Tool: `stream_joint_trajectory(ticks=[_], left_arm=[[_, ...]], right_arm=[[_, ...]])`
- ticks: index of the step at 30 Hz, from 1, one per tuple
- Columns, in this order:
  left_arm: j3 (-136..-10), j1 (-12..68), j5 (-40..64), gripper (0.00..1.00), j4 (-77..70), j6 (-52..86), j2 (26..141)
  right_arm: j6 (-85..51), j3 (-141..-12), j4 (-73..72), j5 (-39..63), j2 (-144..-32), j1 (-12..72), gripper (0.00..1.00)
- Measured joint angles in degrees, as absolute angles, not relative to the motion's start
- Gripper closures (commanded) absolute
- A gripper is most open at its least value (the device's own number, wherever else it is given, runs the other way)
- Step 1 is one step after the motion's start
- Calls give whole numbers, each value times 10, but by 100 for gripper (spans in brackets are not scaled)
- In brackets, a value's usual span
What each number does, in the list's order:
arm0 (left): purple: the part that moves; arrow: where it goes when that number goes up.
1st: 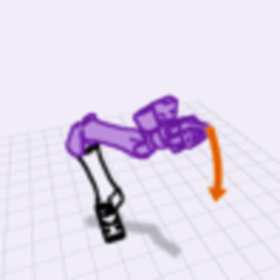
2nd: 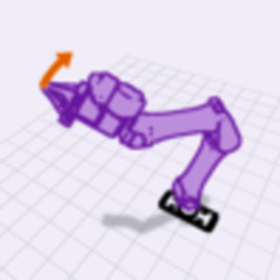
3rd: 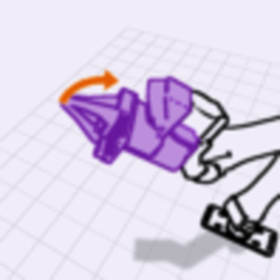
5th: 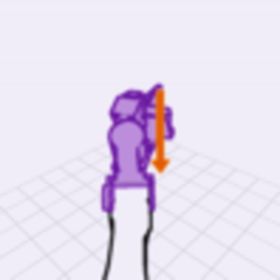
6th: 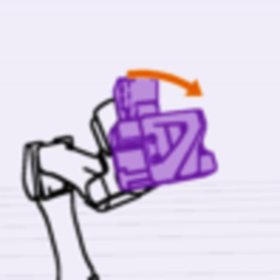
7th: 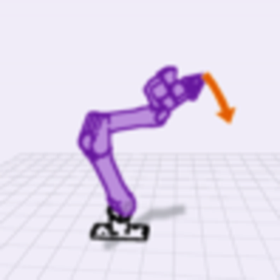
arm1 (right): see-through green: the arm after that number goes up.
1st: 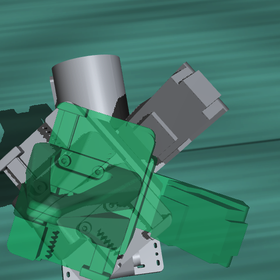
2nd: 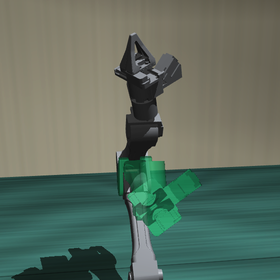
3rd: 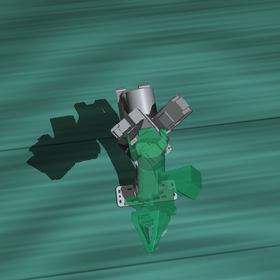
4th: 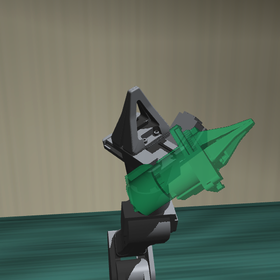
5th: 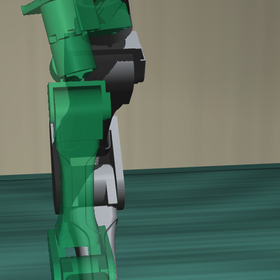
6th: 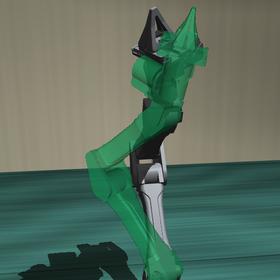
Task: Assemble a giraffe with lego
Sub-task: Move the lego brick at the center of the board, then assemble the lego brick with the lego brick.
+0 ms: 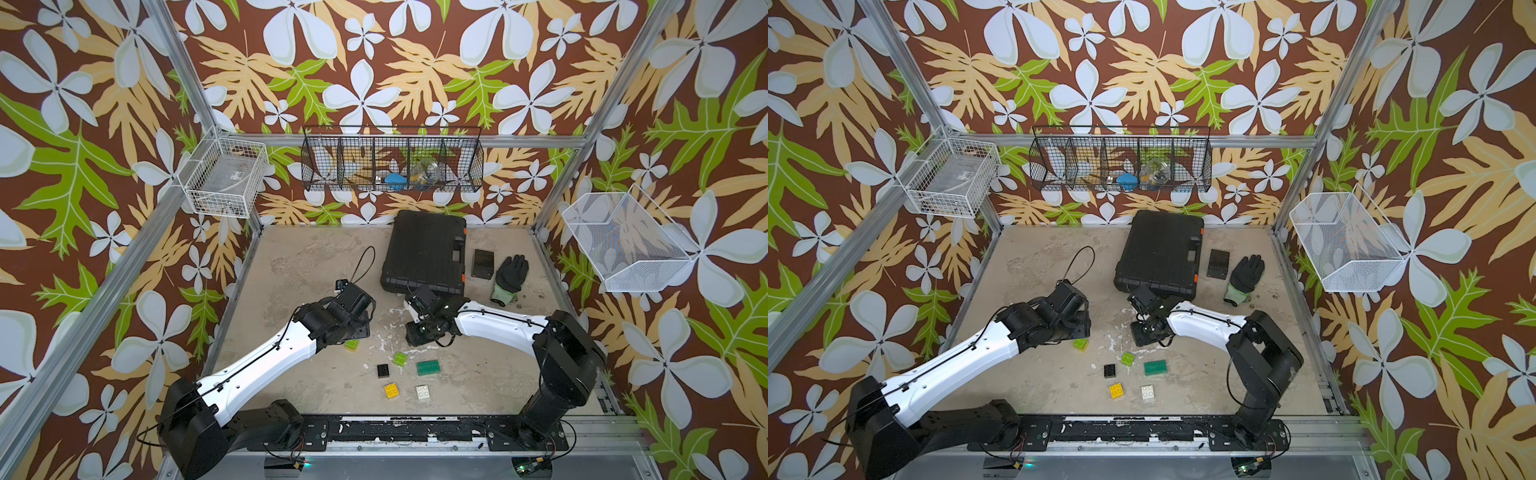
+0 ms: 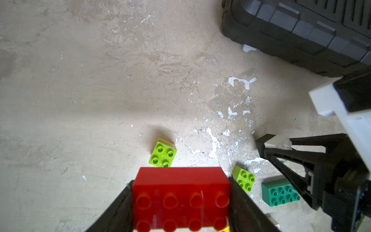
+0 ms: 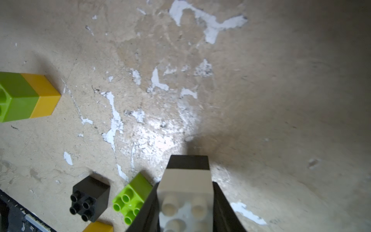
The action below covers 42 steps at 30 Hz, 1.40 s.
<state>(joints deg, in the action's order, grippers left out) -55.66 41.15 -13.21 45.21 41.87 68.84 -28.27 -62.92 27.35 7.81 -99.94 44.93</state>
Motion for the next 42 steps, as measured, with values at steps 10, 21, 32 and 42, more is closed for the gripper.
stream_joint_trajectory(ticks=[10, 21, 32, 42], left_arm=[[-539, 410, -118, 58, 458, 399, 697], [-543, 410, -112, 59, 465, 321, 746], [-548, 410, -113, 61, 442, 265, 791], [-544, 410, -92, 63, 430, 252, 813]], right_arm=[[-279, -666, 266, 83, -1047, 458, 66], [-274, -671, 278, 85, -1019, 460, 17], [-292, -618, 305, 79, -879, 419, 16], [-310, -590, 331, 85, -801, 376, 16]])
